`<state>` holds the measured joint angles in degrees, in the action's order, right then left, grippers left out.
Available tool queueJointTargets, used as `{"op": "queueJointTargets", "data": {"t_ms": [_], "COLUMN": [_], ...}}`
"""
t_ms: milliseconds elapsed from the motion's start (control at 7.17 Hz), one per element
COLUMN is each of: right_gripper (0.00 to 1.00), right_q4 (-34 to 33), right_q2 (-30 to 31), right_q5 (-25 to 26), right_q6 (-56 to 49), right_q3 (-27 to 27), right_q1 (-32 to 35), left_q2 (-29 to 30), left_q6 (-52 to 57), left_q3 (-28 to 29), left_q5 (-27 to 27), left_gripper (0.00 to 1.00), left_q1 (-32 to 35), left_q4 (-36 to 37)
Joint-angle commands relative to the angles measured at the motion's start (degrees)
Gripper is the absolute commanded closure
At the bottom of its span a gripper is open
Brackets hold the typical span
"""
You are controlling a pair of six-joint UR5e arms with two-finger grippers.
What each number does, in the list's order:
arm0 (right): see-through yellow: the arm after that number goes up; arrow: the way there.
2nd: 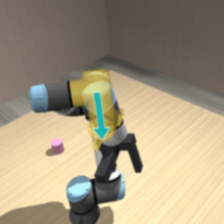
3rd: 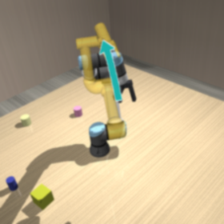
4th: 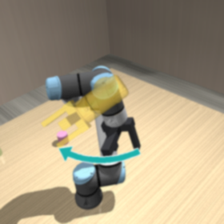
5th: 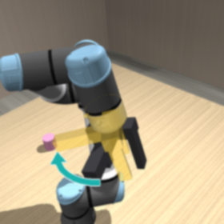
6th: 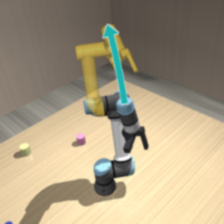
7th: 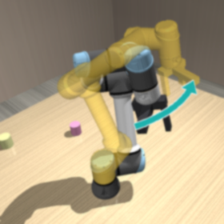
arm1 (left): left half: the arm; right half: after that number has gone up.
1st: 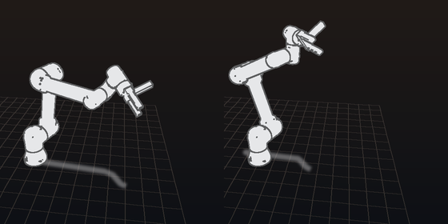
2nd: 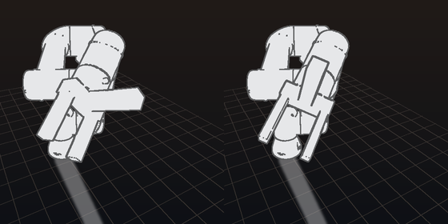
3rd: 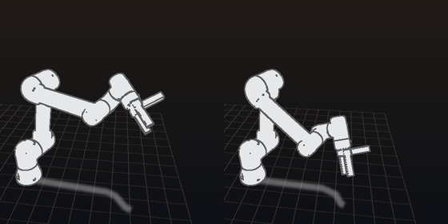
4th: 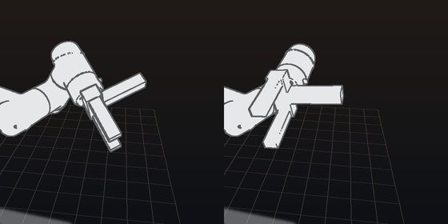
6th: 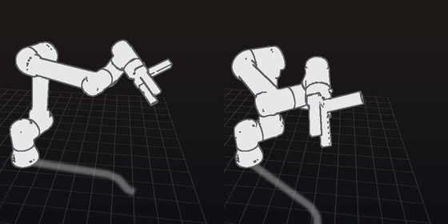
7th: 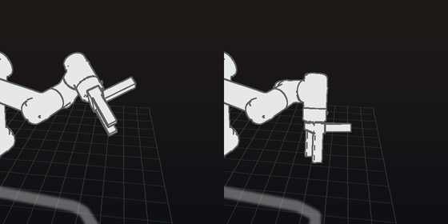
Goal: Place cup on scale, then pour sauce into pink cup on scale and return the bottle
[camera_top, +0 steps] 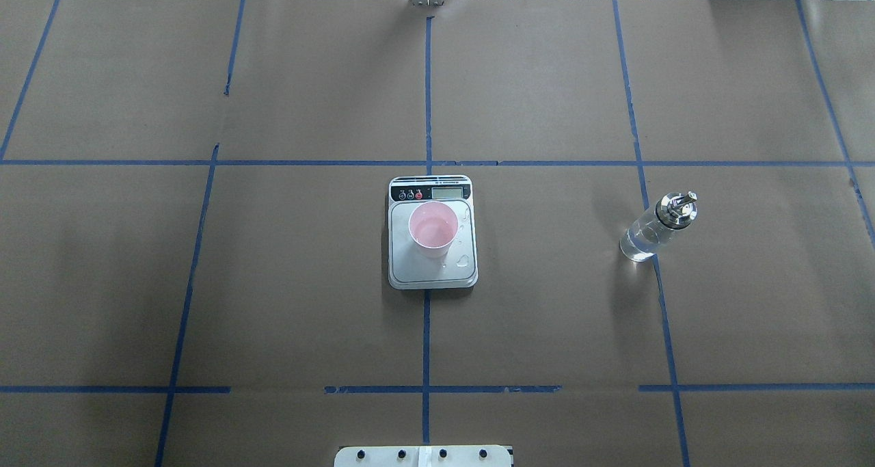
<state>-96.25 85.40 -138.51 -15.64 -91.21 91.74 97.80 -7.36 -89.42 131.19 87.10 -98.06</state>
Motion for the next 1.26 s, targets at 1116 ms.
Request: {"op": "queueJointTargets", "data": {"t_ms": [1116], "right_gripper": [0.0], "right_q4": [-0.3], "right_q2": [1.4], "right_q5": [-0.4], "right_q6": [0.2], "right_q3": [0.6], "right_q1": [-1.8], "left_q2": [-0.7], "left_q6": [-0.7], "left_q3": [-0.8], "left_q5": [2.1], "left_gripper": [0.0], "left_q1": [-5.0], "left_q4": [0.1]}}
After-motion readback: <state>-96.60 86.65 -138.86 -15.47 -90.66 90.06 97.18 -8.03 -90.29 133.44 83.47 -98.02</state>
